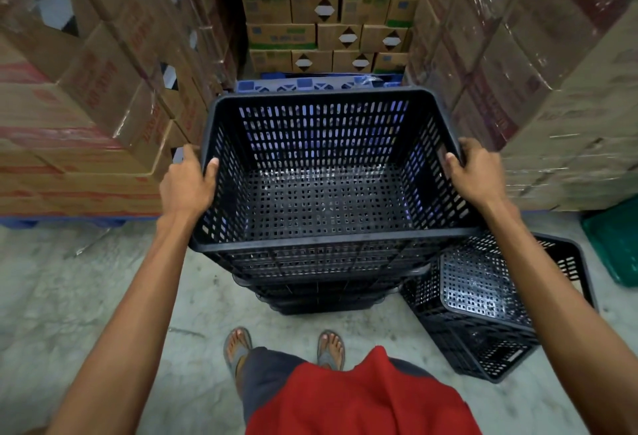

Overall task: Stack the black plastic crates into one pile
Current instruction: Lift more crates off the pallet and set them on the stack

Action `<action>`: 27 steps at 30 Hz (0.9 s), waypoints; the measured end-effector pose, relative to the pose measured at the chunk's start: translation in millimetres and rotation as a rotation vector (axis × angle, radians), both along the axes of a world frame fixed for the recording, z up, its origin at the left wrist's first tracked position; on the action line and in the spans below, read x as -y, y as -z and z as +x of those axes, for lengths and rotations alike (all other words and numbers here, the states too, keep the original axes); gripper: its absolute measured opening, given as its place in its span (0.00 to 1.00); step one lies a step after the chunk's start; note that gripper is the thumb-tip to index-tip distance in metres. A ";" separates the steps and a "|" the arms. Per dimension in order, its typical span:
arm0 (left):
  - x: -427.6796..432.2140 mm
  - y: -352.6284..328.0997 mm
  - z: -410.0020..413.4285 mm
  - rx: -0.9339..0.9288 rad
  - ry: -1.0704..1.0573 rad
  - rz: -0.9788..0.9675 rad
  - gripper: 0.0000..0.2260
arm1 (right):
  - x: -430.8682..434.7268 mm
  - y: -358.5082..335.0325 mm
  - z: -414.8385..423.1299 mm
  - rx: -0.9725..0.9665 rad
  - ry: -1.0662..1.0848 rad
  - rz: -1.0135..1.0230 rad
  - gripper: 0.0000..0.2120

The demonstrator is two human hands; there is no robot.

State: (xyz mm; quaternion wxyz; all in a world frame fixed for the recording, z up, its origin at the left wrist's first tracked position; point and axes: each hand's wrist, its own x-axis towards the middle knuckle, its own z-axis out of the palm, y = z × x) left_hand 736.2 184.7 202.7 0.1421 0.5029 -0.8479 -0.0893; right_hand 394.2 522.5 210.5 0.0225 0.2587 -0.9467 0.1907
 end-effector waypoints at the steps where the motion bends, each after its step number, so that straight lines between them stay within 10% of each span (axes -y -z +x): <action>1: -2.9 -2.8 -0.2 -0.013 0.026 -0.017 0.20 | -0.3 -1.0 3.2 -0.020 -0.036 0.003 0.23; 10: -2.9 2.2 4.6 0.234 0.374 -0.044 0.35 | -0.6 4.2 17.5 -0.090 -0.271 0.297 0.37; 27: -3.7 6.4 -7.5 0.257 0.289 -0.096 0.33 | 10.3 7.8 4.8 -0.132 -0.265 0.345 0.41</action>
